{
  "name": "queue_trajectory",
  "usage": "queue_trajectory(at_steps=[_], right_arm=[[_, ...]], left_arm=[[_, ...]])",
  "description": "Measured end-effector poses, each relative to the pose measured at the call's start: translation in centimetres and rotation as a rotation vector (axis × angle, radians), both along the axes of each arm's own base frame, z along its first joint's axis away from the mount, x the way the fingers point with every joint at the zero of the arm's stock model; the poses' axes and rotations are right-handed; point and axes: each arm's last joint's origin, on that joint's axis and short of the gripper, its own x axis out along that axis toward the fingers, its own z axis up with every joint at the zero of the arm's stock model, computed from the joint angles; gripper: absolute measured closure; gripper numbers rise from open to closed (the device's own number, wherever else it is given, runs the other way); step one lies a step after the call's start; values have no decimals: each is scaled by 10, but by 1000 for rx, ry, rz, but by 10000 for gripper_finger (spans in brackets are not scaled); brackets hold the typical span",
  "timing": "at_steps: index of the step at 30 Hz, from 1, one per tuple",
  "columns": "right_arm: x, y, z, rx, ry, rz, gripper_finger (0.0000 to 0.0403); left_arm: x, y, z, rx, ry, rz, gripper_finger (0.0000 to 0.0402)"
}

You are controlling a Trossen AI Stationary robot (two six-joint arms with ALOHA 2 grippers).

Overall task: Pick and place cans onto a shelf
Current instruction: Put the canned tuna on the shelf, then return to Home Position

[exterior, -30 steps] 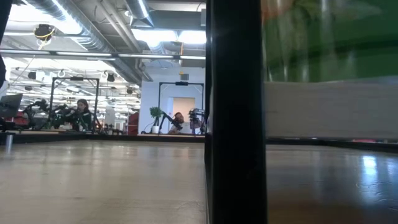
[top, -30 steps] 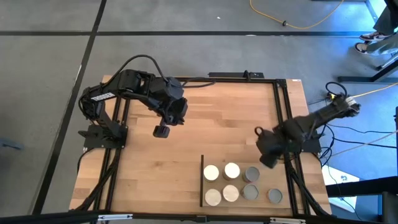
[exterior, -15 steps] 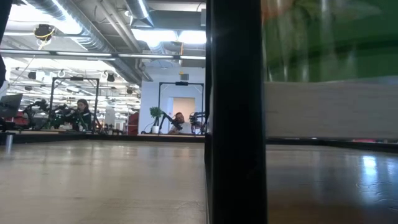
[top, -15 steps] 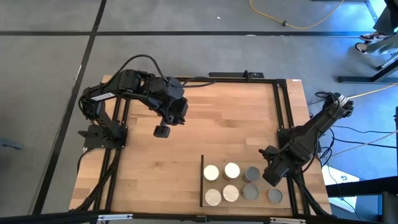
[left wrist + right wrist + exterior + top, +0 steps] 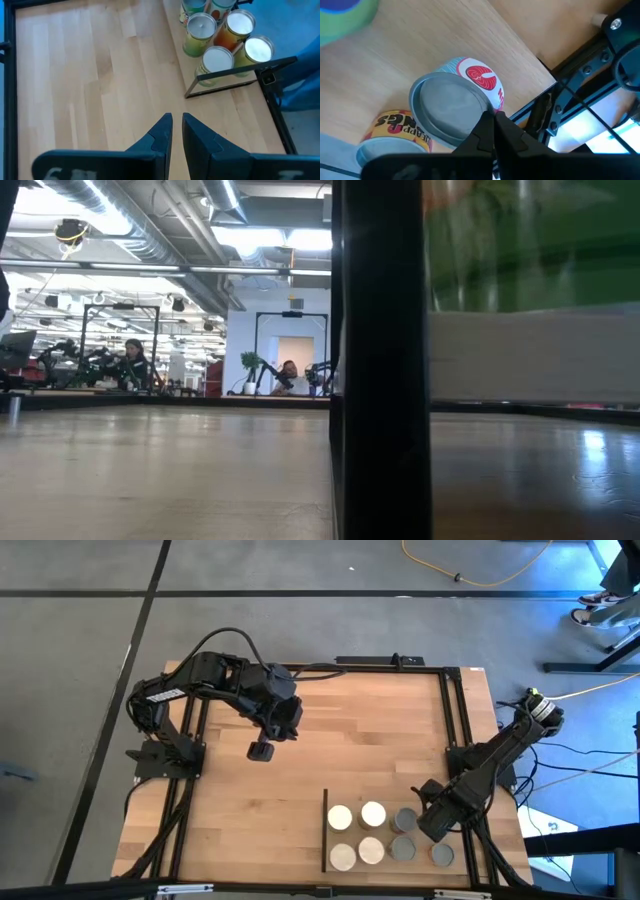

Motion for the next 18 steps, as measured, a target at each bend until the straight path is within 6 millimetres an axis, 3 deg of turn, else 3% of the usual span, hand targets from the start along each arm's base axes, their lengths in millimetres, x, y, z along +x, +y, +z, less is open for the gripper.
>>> queue_trajectory(at_steps=[11,18], right_arm=[[0,-1,0,-6,0,3,342],[3,-4,2,-19,-17,5,337]], left_arm=[[0,0,0,-5,2,7,365],[0,0,0,-4,2,7,365]])
